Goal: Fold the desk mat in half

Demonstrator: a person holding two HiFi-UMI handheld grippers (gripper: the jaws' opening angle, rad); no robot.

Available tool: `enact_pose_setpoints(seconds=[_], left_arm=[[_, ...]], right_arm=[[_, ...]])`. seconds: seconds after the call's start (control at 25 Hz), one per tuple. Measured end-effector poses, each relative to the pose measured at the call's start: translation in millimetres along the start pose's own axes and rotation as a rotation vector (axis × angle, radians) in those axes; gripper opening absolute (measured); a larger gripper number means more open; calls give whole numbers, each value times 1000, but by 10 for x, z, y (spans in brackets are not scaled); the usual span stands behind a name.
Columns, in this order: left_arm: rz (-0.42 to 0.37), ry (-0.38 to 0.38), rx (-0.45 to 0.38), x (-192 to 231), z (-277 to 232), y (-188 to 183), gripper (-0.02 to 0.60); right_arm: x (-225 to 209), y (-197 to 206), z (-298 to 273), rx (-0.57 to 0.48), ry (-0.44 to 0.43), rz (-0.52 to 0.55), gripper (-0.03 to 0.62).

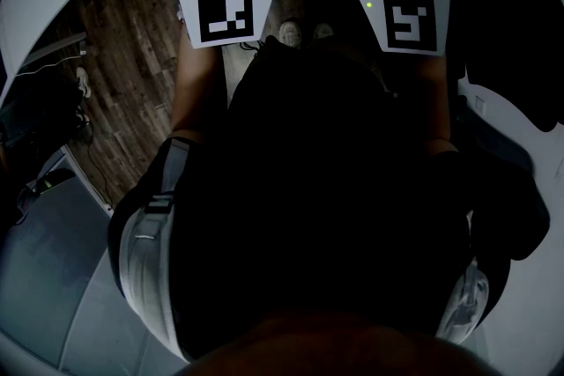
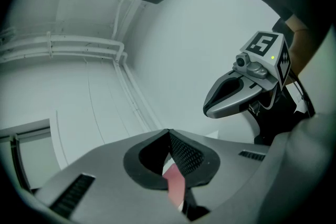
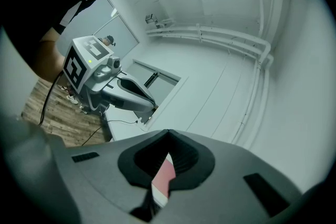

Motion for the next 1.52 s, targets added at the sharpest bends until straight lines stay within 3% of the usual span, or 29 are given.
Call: enact_pose_setpoints(seconds=[0.84, 1.52], left_arm=[[5, 24, -29, 258, 270, 281, 12], [20, 10, 9, 460, -47, 568, 12]], right_arm=[[356, -210, -195, 17, 35, -7, 29], [267, 104, -590, 49, 11, -10, 29]])
Point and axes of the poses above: the fingertips, and each gripper's own axes: z backward along the fingers, x to its left, y out of its underside, the point moved 5 cm from there along z, backward along the fingers, and after that the axes turned 13 degrees about y, right-handed, at the moved point
